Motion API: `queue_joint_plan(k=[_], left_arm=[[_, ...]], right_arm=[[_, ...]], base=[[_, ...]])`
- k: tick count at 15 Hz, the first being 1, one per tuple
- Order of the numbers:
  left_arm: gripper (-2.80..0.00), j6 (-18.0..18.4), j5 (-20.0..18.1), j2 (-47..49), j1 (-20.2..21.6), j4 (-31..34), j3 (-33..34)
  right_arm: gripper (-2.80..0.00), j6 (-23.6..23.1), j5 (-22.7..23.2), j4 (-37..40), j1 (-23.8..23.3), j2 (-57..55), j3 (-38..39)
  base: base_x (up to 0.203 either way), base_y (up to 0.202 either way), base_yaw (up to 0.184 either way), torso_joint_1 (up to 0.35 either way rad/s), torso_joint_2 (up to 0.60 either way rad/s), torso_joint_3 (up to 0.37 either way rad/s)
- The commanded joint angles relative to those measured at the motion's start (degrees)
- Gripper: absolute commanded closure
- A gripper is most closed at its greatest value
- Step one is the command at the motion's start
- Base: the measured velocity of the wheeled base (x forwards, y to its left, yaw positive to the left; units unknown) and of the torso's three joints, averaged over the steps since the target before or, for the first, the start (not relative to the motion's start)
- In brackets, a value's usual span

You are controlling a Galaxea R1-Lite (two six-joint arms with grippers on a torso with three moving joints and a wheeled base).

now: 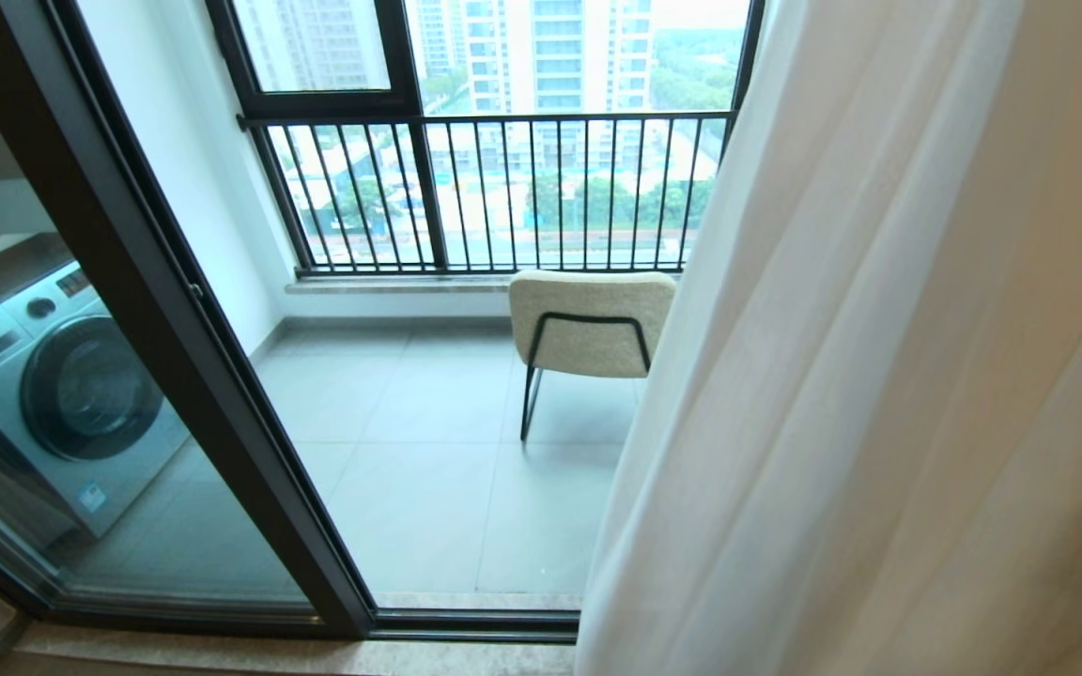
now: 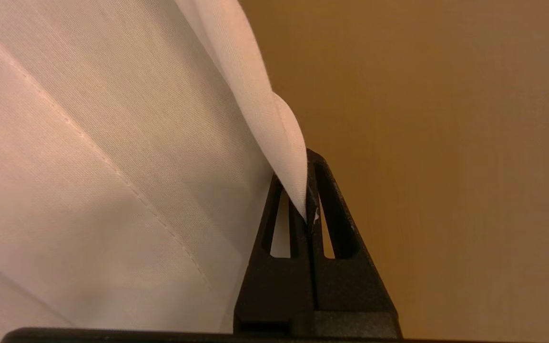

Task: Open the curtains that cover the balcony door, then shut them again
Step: Pull the inner curtains open on both sides

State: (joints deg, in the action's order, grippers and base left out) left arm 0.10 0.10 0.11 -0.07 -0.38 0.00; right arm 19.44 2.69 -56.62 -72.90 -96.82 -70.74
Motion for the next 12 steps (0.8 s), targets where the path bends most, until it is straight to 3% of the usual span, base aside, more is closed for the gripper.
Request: queue_joint_plan(k=[1, 5, 10, 12], left_arm=[[0.0, 0.0, 0.0, 0.0, 0.0, 0.0, 0.0], [0.0, 0.0, 0.0, 0.0, 0.0, 0.0, 0.0], [0.0, 0.0, 0.0, 0.0, 0.0, 0.0, 0.0], [0.0, 0.0, 0.0, 0.0, 0.0, 0.0, 0.0]], right_arm=[[0.0, 1.0, 0.0, -0.6, -3.2, -6.1, -4.0], [0.0, 1.9, 0.2, -0.7, -8.1, -12.8, -9.8], [0.0, 3.0, 6.4, -0.9, -9.1, -10.6, -8.7], [0.0, 5.4, 11.6, -2.5, -8.5, -6.4, -5.9]], base=[[0.0, 0.0, 0.0, 0.0, 0.0, 0.0], [0.0, 0.0, 0.0, 0.0, 0.0, 0.0], [0.0, 0.0, 0.0, 0.0, 0.0, 0.0], [0.0, 0.0, 0.0, 0.0, 0.0, 0.0]])
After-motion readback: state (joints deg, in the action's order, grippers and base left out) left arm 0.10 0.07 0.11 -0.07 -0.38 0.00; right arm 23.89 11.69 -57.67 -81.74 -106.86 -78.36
